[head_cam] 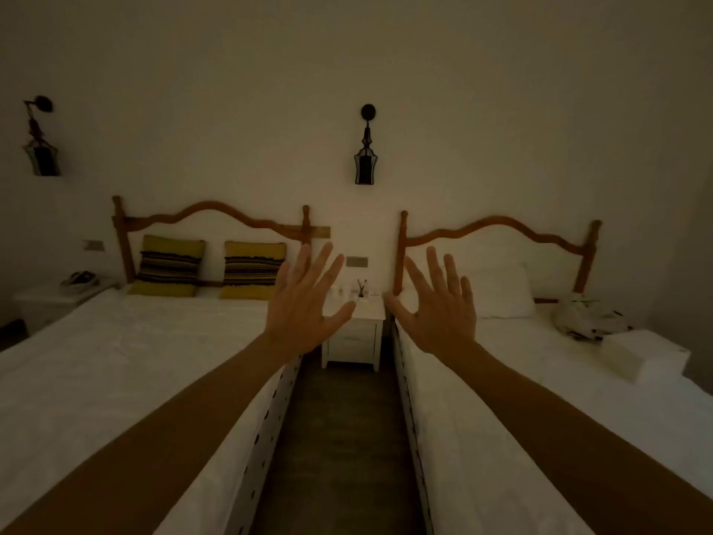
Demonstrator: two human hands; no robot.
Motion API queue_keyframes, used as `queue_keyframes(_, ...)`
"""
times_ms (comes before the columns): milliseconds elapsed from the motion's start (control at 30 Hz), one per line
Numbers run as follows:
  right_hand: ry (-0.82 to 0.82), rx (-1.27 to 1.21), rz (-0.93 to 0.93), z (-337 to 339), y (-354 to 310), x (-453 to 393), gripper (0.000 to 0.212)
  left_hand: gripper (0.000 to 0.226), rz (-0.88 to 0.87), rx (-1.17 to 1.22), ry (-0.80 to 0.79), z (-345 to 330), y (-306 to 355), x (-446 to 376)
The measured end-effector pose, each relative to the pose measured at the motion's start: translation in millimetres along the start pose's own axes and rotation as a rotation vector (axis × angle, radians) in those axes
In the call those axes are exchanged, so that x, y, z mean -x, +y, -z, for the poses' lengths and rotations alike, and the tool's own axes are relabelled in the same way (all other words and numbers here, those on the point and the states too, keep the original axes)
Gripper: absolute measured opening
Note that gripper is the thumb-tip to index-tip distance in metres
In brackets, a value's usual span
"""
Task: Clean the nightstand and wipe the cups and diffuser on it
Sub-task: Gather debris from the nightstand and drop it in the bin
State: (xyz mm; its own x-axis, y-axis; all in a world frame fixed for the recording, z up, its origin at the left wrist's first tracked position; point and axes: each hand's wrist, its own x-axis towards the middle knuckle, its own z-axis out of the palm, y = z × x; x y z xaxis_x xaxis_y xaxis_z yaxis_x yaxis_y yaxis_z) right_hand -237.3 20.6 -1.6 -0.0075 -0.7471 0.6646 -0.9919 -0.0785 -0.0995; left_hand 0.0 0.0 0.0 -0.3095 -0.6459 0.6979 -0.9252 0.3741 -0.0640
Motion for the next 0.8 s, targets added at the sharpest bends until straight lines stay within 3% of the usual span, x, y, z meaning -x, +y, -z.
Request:
queue_keyframes(400, -0.037, 0.015, -0.007, -161.6, 17.5, -197.3, 0.078, 0.085, -0.041, 0.011, -0.132, -161.4, -105.2, -180.1)
queue_keyframes(800, -0.201, -0.028, -0.009, -375.4, 105.1, -331.2, 0.075, 0.087, -0.067, 0.134, -0.268, -381.2, -174.7, -299.2)
